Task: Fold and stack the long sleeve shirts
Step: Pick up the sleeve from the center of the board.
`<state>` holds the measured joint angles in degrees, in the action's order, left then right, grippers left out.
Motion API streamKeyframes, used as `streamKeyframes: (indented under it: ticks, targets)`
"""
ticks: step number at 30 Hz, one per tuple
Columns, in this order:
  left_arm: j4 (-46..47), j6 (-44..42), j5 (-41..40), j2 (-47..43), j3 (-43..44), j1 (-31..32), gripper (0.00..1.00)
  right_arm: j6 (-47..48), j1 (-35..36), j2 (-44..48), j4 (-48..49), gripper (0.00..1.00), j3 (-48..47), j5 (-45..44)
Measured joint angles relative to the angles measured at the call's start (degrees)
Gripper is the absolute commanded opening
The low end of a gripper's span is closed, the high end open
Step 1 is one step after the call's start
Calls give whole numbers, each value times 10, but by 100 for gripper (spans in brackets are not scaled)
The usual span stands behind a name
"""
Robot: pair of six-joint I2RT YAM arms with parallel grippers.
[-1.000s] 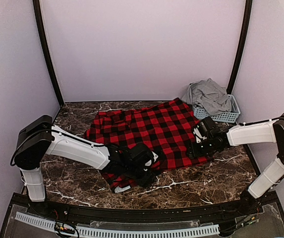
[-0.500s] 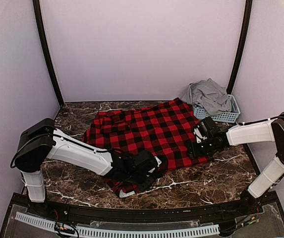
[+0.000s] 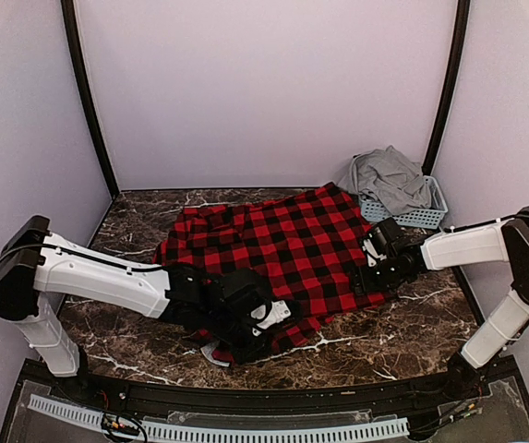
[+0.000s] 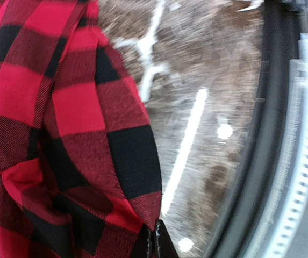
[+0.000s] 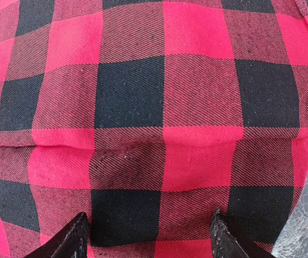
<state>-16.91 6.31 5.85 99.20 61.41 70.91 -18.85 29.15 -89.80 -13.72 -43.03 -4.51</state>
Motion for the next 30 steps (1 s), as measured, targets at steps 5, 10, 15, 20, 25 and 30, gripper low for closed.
streamKeyframes:
  ticks: [5,10,15,20,25,30]
  targets:
    - [-17,-30,74,-80,-2,1,0,2,0,-1,0,74,-1,-1]
    - [-28,-55,122,-121,-2,1,0,5,-1,-2,-1,74,-2,-1]
    - [-7,-63,165,-162,-14,-12,0,15,-2,6,-4,74,-1,20]
    - [62,-41,211,-217,-57,-71,0,35,3,72,-5,76,14,81]
    - [145,4,231,-226,-95,-130,0,42,29,132,4,79,15,152]
    - [213,52,257,-188,-121,-173,0,39,88,162,44,83,27,222]
